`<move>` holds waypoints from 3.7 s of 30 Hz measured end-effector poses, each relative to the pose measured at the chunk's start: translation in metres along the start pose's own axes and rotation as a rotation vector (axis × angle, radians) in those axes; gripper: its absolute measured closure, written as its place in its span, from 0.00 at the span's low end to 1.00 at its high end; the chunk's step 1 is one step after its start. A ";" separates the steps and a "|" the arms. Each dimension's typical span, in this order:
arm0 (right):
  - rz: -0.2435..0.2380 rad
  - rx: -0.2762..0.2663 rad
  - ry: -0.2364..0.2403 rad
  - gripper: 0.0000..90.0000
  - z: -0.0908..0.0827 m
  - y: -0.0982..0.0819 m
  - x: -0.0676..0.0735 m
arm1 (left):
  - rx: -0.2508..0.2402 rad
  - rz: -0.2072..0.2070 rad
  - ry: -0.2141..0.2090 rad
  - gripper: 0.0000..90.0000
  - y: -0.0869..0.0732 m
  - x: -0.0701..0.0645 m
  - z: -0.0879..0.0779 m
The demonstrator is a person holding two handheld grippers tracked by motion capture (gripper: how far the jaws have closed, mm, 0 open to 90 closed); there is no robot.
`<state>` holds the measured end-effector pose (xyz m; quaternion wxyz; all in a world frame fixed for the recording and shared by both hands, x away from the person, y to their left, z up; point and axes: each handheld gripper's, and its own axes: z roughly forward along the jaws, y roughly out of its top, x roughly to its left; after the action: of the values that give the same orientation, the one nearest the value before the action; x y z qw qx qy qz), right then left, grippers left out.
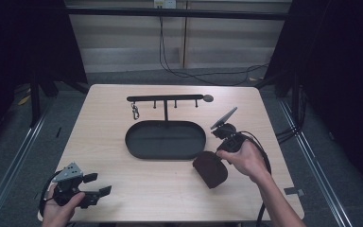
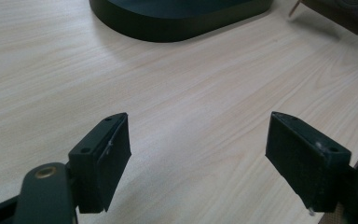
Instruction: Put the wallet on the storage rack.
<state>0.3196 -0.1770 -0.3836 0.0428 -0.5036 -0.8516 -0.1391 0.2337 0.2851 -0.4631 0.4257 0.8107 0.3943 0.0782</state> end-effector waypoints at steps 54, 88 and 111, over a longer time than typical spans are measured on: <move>0.100 -0.057 -0.145 0.92 -0.056 0.044 -0.019 | 0.014 0.007 -0.025 0.23 0.001 -0.001 0.001; 0.173 -0.275 0.051 0.92 -0.020 0.071 -0.031 | 0.011 0.012 -0.037 0.24 0.001 -0.001 0.000; 0.314 -0.367 0.105 0.95 0.026 0.083 -0.040 | 0.012 0.012 -0.034 0.24 0.001 0.000 -0.001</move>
<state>0.4128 -0.1655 -0.4012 0.0159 -0.6211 -0.7201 -0.3088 0.2334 0.2855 -0.4616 0.4269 0.8168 0.3826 0.0647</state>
